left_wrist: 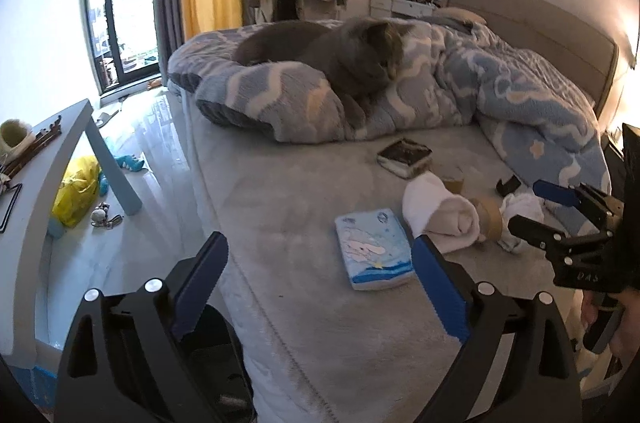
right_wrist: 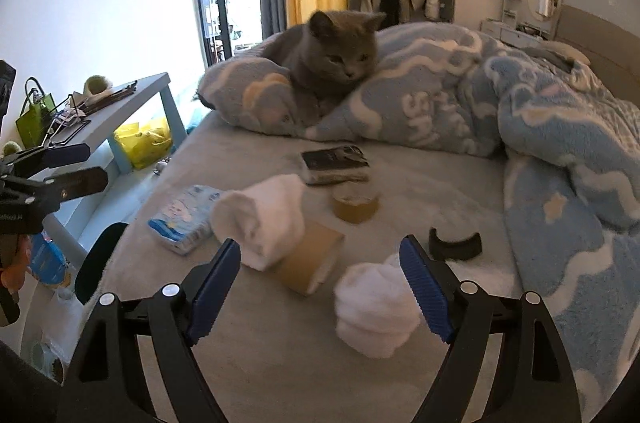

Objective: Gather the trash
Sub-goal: 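Grasp the cartoon tissue pack with the left tool while the right reaches the white towel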

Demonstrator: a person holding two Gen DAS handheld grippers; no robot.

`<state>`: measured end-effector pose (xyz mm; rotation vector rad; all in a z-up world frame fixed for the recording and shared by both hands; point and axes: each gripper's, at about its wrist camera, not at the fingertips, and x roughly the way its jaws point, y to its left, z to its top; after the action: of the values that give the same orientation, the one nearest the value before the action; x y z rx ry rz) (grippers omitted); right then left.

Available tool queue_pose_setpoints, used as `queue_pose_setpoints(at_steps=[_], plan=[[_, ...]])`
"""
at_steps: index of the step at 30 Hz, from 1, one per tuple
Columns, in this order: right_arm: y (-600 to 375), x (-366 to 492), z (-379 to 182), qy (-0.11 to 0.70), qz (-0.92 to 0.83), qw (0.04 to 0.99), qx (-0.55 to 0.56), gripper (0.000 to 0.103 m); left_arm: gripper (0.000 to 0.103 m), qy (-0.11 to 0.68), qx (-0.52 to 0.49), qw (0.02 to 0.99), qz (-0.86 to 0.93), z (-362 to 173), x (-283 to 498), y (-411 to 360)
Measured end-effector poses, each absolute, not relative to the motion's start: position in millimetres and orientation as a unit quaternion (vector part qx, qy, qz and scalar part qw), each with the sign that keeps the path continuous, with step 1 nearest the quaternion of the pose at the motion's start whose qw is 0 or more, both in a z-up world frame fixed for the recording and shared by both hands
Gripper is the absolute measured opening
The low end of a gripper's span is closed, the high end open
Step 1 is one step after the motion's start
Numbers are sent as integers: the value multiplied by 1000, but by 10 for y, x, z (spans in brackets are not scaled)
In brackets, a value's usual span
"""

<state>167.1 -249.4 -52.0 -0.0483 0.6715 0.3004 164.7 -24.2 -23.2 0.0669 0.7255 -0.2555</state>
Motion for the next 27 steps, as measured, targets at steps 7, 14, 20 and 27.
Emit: queue_pose_setpoints(at_steps=[7, 14, 20, 27], plan=[[-2607, 1747, -669, 348, 139, 927, -29, 83, 95, 376, 40, 916, -137, -400, 1749, -442], [-2749, 1846, -814, 367, 127, 921, -38, 83, 95, 401, 37, 905, -138, -585, 1935, -561], [-2821, 1924, -858, 381, 132, 914, -41, 83, 95, 415, 37, 897, -145, -703, 2032, -673], [-2877, 1940, -891, 393, 149, 907, -38, 83, 92, 431, 50, 889, -144, -819, 2091, -748]])
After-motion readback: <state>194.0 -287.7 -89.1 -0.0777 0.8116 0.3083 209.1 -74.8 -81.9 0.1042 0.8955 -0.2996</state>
